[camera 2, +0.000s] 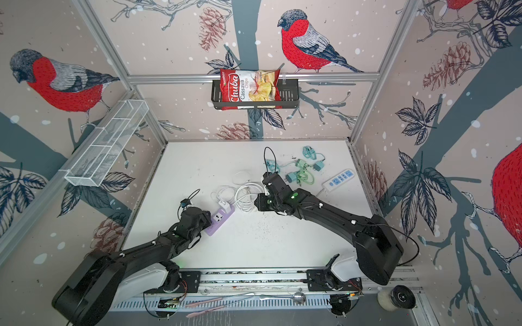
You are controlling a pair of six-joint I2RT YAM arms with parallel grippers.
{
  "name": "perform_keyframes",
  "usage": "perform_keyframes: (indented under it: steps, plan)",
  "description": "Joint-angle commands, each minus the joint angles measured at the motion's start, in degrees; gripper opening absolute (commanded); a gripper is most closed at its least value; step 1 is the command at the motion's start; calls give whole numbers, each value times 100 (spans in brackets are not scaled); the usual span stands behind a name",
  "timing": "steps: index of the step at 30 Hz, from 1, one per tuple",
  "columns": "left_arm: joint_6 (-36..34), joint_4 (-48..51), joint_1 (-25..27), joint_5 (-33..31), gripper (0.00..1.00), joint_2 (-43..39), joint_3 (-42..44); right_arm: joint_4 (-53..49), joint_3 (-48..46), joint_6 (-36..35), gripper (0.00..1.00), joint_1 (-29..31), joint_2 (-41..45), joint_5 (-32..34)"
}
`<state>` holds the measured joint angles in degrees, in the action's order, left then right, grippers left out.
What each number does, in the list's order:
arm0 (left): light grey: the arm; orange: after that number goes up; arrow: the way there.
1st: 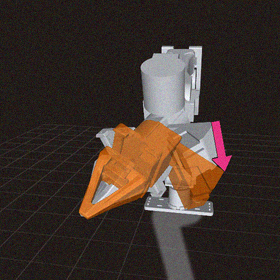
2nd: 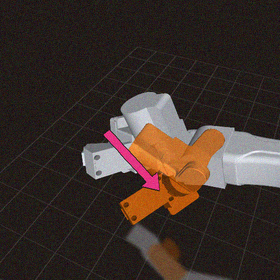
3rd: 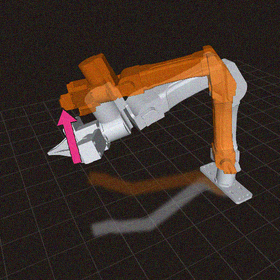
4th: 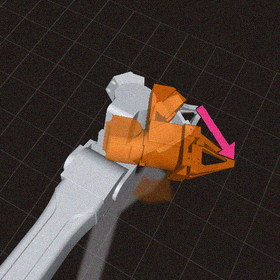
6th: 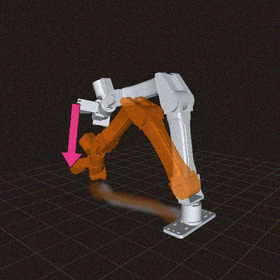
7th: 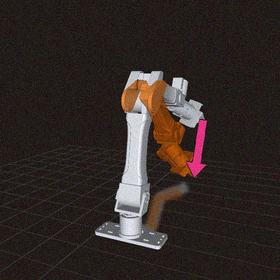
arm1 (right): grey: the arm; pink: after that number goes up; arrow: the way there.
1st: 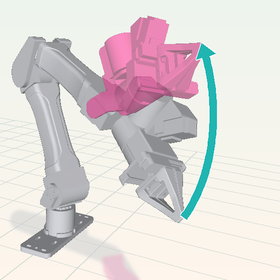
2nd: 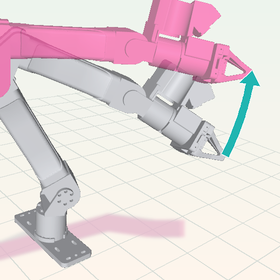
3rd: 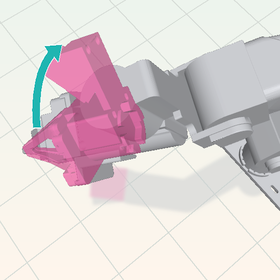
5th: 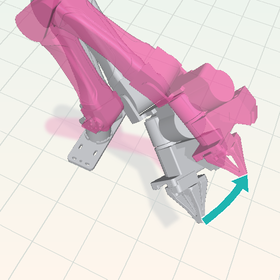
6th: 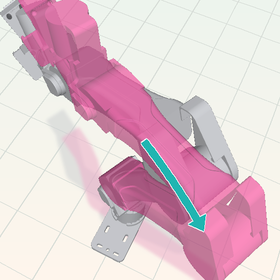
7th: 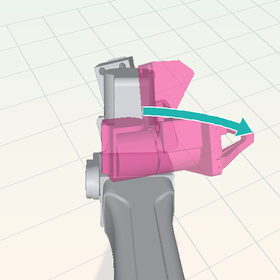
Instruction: Insert the plug
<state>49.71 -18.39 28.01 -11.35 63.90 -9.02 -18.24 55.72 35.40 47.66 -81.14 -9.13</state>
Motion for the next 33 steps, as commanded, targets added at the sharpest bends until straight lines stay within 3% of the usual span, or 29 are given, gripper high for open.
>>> perform_keyframes:
  steps: [1,7,11,24,30,33]
  plan:
    - [315,-275,444,251,34,46,-55,31,71,-262,1,-92,-33,-68]
    - [605,-435,1353,190,31,221,-313,-32,36,-401,1,-356,-86,-99]
    - [711,-841,1672,211,32,435,-348,-124,19,-410,1,-389,-79,-7]
    - [509,-2256,2418,590,29,2223,-1111,-408,-136,134,1,75,133,493]
    - [376,-2176,2463,546,30,2096,-1177,-725,36,442,1,421,-34,1071]
    - [305,-1856,2459,485,36,1849,-1188,-873,94,604,1,611,-81,1311]
